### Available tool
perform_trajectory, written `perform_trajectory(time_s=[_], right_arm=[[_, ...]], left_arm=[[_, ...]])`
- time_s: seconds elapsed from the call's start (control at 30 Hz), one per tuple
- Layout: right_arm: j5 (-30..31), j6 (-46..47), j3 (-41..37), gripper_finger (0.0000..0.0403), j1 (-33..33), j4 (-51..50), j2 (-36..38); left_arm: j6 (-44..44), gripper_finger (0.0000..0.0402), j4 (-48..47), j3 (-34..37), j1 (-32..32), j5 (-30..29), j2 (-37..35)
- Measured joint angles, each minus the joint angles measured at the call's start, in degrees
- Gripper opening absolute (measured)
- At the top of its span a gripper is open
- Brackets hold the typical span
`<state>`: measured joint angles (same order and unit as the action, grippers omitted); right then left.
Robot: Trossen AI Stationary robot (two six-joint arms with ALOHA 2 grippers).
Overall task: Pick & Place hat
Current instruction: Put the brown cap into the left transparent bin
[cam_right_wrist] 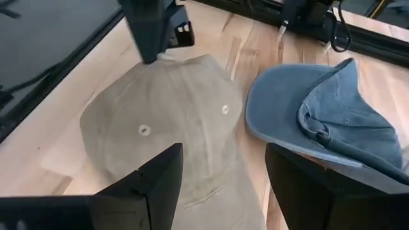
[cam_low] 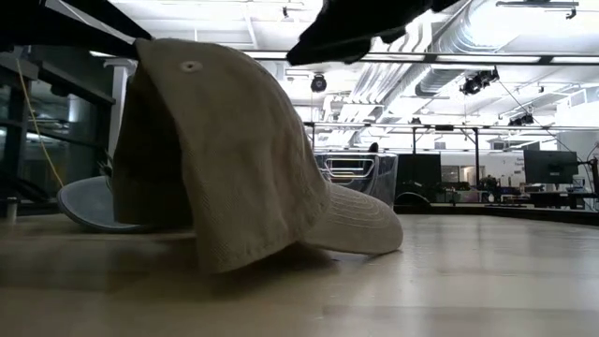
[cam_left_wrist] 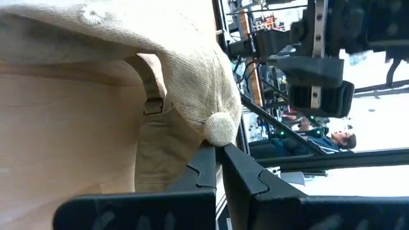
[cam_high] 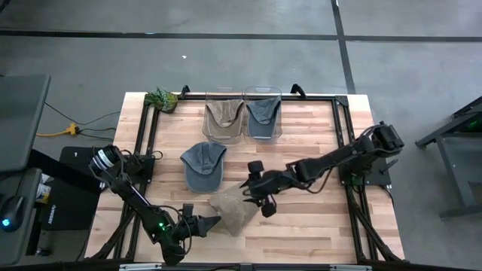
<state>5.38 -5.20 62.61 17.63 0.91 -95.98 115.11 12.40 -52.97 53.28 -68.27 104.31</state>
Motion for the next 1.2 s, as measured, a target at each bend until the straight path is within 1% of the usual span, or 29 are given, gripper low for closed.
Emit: perform_trajectory(time_s=[0.2,0.37,0.6,0.73,0.87,1.0,1.1,1.2], right_arm=[[-7.98,-0.27,0.00,0.0217,-2.70,3.92,-2.71],[-12.24,-1.42,0.00,0.0217,-3.06,4.95,-4.75],[-15.75,-2.12,0.00,0.0217,-3.42,9.23,-8.39],[-16.31,-2.76,0.00,0.0217,-3.51,10.96,-10.19],[-18.62,-2.50,0.00,0.0217,-3.87,13.46,-11.15],[-19.35,-2.48,0.02,0.0217,-4.14,13.89,-11.39],[-19.57,-2.41,0.02,0.0209,-4.47,13.92,-11.39],[-20.89,-2.35,0.02,0.0192,-4.61,13.90,-11.39]], left_arm=[[0.02,0.0000,0.04,0.00,0.00,0.44,0.00],[0.17,0.0000,0.06,0.00,0.00,1.43,0.00],[0.20,0.0000,0.02,0.00,0.00,2.45,0.00],[0.20,0.0000,-0.01,0.00,-0.01,3.39,0.00],[0.20,0.0000,0.00,0.00,-0.02,4.01,0.00],[0.21,0.0000,0.07,0.00,-0.02,4.33,0.00],[0.22,0.0000,0.09,0.00,-0.02,4.48,0.00],[0.20,0.0000,0.09,0.00,-0.02,4.46,0.00]])
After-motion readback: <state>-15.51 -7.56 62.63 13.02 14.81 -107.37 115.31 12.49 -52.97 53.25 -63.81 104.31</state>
